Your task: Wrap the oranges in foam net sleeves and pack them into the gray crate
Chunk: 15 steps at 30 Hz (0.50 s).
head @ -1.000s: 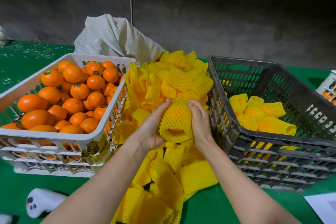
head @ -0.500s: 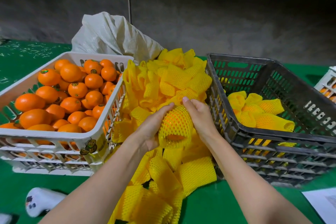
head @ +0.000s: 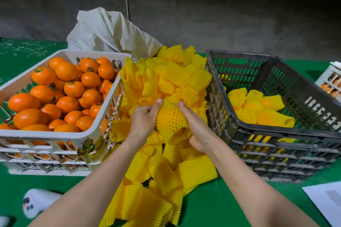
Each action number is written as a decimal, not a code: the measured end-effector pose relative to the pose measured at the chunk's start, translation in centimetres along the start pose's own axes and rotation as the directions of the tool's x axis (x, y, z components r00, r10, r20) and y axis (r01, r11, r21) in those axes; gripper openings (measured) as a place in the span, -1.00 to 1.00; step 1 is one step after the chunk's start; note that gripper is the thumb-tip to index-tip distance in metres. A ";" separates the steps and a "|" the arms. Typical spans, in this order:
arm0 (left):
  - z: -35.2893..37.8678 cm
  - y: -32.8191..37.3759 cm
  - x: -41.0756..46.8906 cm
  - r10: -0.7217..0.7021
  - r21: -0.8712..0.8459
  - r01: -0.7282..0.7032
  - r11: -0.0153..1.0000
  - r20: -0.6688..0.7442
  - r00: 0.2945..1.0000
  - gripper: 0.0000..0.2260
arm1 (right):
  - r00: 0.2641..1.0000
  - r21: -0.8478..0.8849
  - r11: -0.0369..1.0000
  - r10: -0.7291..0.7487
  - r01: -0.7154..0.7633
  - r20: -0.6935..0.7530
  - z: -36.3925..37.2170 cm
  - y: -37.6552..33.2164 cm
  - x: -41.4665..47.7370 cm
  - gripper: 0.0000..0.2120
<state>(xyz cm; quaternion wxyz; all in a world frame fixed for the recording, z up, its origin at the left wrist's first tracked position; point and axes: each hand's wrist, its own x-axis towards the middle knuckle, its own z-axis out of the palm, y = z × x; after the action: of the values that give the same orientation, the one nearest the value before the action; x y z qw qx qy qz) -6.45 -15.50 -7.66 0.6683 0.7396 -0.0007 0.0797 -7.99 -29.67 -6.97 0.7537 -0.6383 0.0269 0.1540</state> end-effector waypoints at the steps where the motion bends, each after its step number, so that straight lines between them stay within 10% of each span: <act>1: -0.2 -0.1 0.1 0.045 0.027 -0.045 0.999 -0.006 0.999 -0.50 | 0.999 0.035 0.999 0.020 -0.021 0.027 0.1 0.1 -0.1 -0.47; 8: -0.7 0.8 0.2 0.200 0.085 -0.205 0.975 0.064 0.978 -0.53 | 0.969 0.267 0.953 0.079 -0.142 0.233 0.3 0.0 -1.3 -0.60; 15: -1.0 3.0 0.6 0.213 0.112 -0.247 0.963 0.252 0.944 -0.58 | 0.940 0.359 0.924 0.004 -0.134 0.340 0.7 0.1 -2.5 -0.28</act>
<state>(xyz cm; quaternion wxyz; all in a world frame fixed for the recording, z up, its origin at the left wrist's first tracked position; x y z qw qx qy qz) -6.33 -14.79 -4.56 0.5952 0.7842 -0.1614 0.0680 -10.46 -29.47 -6.38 0.8498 -0.4450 -0.0488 0.2783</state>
